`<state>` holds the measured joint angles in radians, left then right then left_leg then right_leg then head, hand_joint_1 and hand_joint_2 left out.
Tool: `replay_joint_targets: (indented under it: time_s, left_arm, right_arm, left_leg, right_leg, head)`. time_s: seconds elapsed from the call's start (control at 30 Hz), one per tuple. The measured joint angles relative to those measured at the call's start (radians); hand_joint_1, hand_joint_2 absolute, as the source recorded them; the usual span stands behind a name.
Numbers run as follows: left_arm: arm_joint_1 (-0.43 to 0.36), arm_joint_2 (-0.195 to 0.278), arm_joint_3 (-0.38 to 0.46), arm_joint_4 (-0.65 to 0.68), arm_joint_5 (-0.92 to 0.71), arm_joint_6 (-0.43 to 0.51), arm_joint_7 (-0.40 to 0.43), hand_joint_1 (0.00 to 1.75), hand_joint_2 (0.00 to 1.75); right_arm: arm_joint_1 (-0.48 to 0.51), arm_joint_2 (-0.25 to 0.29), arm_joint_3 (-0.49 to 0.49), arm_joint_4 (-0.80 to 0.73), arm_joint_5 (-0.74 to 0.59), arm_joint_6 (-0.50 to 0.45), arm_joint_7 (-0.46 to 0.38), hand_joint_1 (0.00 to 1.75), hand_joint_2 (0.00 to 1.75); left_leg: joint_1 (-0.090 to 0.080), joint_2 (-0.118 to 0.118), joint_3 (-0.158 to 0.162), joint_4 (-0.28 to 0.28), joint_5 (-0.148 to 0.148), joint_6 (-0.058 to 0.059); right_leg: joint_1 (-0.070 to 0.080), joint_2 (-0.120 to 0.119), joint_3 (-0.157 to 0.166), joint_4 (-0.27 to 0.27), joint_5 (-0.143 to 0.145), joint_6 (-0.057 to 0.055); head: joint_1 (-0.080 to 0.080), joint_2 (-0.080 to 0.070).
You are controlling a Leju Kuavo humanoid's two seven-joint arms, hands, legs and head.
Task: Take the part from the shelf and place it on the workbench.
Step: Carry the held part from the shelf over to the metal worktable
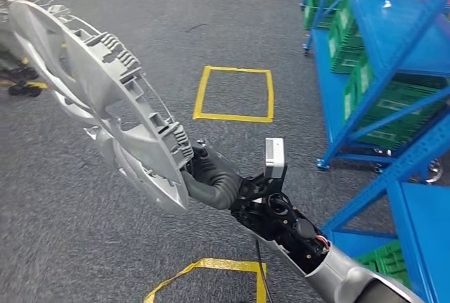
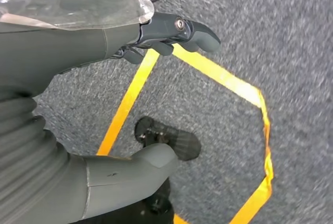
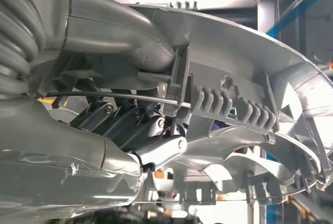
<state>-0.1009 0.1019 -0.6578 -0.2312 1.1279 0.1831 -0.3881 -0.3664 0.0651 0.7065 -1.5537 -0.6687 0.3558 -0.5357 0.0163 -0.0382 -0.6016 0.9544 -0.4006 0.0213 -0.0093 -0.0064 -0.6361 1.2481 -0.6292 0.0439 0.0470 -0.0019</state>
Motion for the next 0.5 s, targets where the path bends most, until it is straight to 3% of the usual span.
replay_joint_targets:
  time_s: [0.03, 0.07, 0.1, 0.17, 0.23, 0.3, 0.33, 0.4, 0.43, 0.47, 0.5]
  left_arm:
    - [0.000, 0.000, 0.000, 0.000, 0.000, 0.000, 0.000, 0.00, 1.75]
    - [0.000, 0.000, 0.000, 0.000, 0.000, 0.000, 0.000, 0.00, 1.75]
    - [0.000, 0.000, 0.000, 0.000, 0.000, 0.000, 0.000, 0.00, 1.75]
    - [-0.001, -0.001, 0.000, 0.000, 0.001, 0.000, 0.000, 0.00, 1.75]
    - [-0.003, -0.001, 0.000, 0.000, 0.003, 0.001, 0.000, 0.00, 1.75]
    - [0.000, 0.001, 0.000, 0.000, 0.006, 0.002, 0.000, 0.00, 1.75]
    - [0.004, 0.001, 0.000, 0.000, 0.007, 0.003, 0.000, 0.00, 1.75]
    - [0.006, 0.001, -0.001, 0.000, 0.008, 0.003, 0.000, 0.00, 1.75]
    - [0.006, 0.000, -0.001, 0.000, 0.008, 0.003, 0.000, 0.00, 1.75]
    - [0.004, 0.000, -0.001, 0.000, 0.008, 0.003, 0.000, 0.00, 1.75]
    - [0.003, 0.000, -0.001, 0.000, 0.008, 0.003, 0.000, 0.00, 1.75]
  right_arm:
    - [0.001, -0.001, 0.000, 0.000, 0.000, 0.001, 0.001, 1.75, 1.75]
    - [0.001, -0.002, 0.000, 0.001, 0.000, 0.003, 0.001, 1.75, 1.75]
    - [0.001, -0.002, 0.000, 0.001, 0.000, 0.006, 0.001, 1.75, 1.75]
    - [0.000, -0.002, 0.000, 0.001, -0.001, 0.012, 0.001, 1.75, 1.75]
    - [-0.002, -0.002, 0.000, 0.001, -0.003, 0.017, 0.001, 1.75, 1.75]
    - [-0.002, -0.002, 0.001, 0.001, -0.009, 0.018, 0.003, 1.75, 1.75]
    - [-0.003, -0.002, 0.001, 0.002, -0.012, 0.018, 0.004, 1.75, 1.75]
    - [-0.004, -0.002, 0.002, 0.002, -0.016, 0.018, 0.004, 1.75, 1.75]
    - [-0.005, -0.002, 0.002, 0.003, -0.017, 0.018, 0.004, 1.75, 1.75]
    - [-0.005, -0.002, 0.002, 0.004, -0.018, 0.018, 0.003, 1.75, 1.75]
    - [-0.004, -0.002, 0.002, 0.006, -0.017, 0.018, 0.003, 1.75, 1.75]
  left_leg:
    - [-0.002, -0.015, 0.001, 0.000, 0.000, 0.001]
    - [-0.003, -0.031, 0.002, 0.001, 0.000, 0.001]
    - [-0.004, -0.047, 0.004, 0.001, 0.000, 0.001]
    - [-0.003, -0.077, 0.003, 0.002, 0.001, -0.002]
    - [0.000, -0.100, -0.003, 0.003, 0.005, -0.010]
    - [0.003, -0.125, -0.008, -0.003, 0.011, -0.024]
    - [0.003, -0.117, -0.010, -0.001, 0.010, -0.028]
    - [-0.001, -0.053, -0.039, 0.058, -0.025, -0.034]
    - [-0.001, -0.012, -0.069, 0.120, -0.059, -0.036]
    - [-0.001, 0.013, -0.105, 0.194, -0.094, -0.041]
    - [0.001, 0.024, -0.136, 0.256, -0.117, -0.045]
  right_leg:
    - [0.000, 0.002, -0.014, 0.021, 0.005, -0.003]
    - [0.000, 0.005, -0.008, -0.003, 0.031, -0.007]
    - [0.001, 0.015, 0.016, -0.065, 0.072, -0.013]
    - [-0.001, 0.068, 0.078, -0.215, 0.147, -0.025]
    - [-0.001, 0.105, 0.106, -0.286, 0.170, -0.030]
    - [0.000, 0.087, 0.111, -0.297, 0.171, -0.032]
    - [-0.001, 0.072, 0.116, -0.304, 0.174, -0.035]
    - [-0.005, 0.040, 0.124, -0.320, 0.183, -0.042]
    - [-0.004, 0.024, 0.126, -0.323, 0.184, -0.044]
    - [-0.003, 0.007, 0.126, -0.324, 0.184, -0.046]
    - [-0.002, -0.010, 0.125, -0.323, 0.183, -0.047]
  head:
    - [0.002, 0.000]
    - [0.003, 0.000]
    - [0.004, 0.000]
    - [0.006, 0.000]
    - [0.006, 0.000]
    - [0.006, 0.000]
    - [0.005, 0.000]
    - [-0.009, 0.000]
    - [-0.016, 0.000]
    - [-0.024, 0.000]
    - [-0.027, 0.000]
